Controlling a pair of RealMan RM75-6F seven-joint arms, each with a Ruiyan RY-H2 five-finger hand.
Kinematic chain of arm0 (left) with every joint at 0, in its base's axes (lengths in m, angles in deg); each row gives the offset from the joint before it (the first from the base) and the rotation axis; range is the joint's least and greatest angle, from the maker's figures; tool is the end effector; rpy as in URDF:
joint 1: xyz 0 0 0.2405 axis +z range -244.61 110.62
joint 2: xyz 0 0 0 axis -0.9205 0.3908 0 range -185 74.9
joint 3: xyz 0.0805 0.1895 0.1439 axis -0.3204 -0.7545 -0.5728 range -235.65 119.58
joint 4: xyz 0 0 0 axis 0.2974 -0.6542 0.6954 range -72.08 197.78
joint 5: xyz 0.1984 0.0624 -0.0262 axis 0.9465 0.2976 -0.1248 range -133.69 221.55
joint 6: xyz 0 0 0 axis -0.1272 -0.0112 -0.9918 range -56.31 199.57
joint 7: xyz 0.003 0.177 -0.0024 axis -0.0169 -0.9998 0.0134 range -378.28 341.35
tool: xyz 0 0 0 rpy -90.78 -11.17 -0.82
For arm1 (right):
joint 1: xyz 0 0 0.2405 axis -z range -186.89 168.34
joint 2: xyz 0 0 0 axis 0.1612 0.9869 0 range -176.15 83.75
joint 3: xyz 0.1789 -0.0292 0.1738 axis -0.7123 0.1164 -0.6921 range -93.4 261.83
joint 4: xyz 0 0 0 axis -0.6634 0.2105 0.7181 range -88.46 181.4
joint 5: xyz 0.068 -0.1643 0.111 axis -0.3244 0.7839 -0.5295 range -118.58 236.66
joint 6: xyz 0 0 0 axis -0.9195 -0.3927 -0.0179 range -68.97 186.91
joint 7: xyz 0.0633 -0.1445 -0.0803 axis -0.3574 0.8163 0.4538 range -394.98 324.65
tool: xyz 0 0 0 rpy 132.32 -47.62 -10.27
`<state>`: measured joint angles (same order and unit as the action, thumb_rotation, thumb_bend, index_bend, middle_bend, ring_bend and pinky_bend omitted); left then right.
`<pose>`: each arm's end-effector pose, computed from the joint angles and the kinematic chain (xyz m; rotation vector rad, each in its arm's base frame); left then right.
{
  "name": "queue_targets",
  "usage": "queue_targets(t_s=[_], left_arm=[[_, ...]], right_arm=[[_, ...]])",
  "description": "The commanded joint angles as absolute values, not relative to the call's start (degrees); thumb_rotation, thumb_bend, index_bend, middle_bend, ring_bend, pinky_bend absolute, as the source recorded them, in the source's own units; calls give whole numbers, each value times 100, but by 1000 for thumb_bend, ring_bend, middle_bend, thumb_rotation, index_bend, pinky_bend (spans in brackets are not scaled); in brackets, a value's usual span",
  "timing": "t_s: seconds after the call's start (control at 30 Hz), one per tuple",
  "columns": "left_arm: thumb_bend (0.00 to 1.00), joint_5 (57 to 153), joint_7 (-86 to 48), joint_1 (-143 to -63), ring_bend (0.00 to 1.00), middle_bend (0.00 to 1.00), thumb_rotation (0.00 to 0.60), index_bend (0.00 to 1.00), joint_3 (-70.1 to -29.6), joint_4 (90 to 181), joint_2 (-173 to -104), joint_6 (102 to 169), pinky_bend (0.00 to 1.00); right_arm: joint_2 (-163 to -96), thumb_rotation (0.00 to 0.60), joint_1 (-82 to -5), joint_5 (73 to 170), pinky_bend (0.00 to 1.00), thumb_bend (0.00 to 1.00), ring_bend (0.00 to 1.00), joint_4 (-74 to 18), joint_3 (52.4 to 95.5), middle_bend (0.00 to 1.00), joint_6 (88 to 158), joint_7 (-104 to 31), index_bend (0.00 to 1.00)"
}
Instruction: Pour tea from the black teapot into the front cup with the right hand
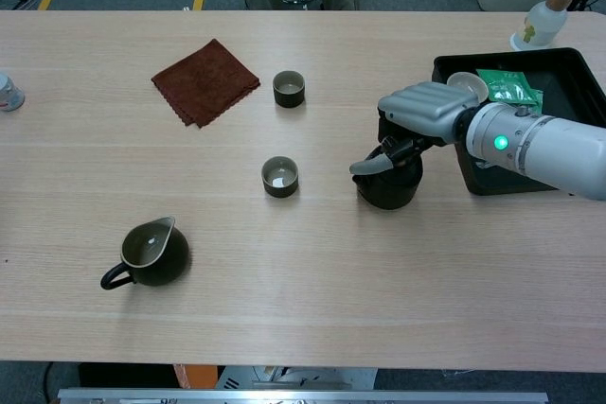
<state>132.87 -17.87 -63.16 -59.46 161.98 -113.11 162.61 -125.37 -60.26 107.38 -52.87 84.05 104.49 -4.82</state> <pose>-0.3094 0.1515 0.1806 -1.3142 -0.9715 -0.8503 -0.1395 -0.3236 -0.0433 2.1771 -1.0124 0.5689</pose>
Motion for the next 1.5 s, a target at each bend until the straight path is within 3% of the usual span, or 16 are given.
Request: queue_targets(t_s=[0.03, 0.3, 0.37, 0.53, 0.8, 1.1, 1.5], left_arm=[[389, 13293, -1778, -6314, 177, 232, 600, 218, -5944, 16194, -11311, 16271, 149], [389, 13309, -1769, -6311, 177, 232, 600, 218, -5947, 16197, -11306, 16280, 149], [389, 13319, -1768, -6314, 177, 232, 600, 218, -5946, 16196, -11307, 16282, 149], [389, 13333, -1764, -6321, 177, 232, 600, 218, -5947, 16195, -11303, 16278, 149], [389, 13330, -1724, -6322, 177, 232, 600, 218, -5948, 16169, -11296, 16274, 149], [389, 13349, -1663, -6320, 177, 232, 600, 218, -5953, 16152, -11284, 16282, 149], [389, 13345, -1648, -6309, 177, 232, 600, 218, -5940, 16143, -11292, 16317, 149]], right_arm=[[-12486, 46, -6032, 10704, 216, 0, 872, -5360, 8373, 980, 10470, -557, 976], [-12330, 39, -6006, 10771, 224, 6, 886, -5638, 8286, 994, 10905, -485, 1000], [-12301, 41, -5997, 10771, 231, 61, 889, -5700, 8263, 995, 11017, -444, 1000], [-12235, 44, -5996, 10771, 254, 337, 890, -5836, 8192, 995, 11342, -241, 1000], [-12137, 121, -6044, 10695, 282, 458, 890, -5986, 8106, 995, 11534, -27, 1000], [-12064, 244, -6125, 10783, 286, 512, 879, -6043, 8033, 974, 11620, 157, 1000], [-12175, 295, -6299, 11007, 286, 513, 876, -5942, 8062, 970, 11630, 564, 1000]])
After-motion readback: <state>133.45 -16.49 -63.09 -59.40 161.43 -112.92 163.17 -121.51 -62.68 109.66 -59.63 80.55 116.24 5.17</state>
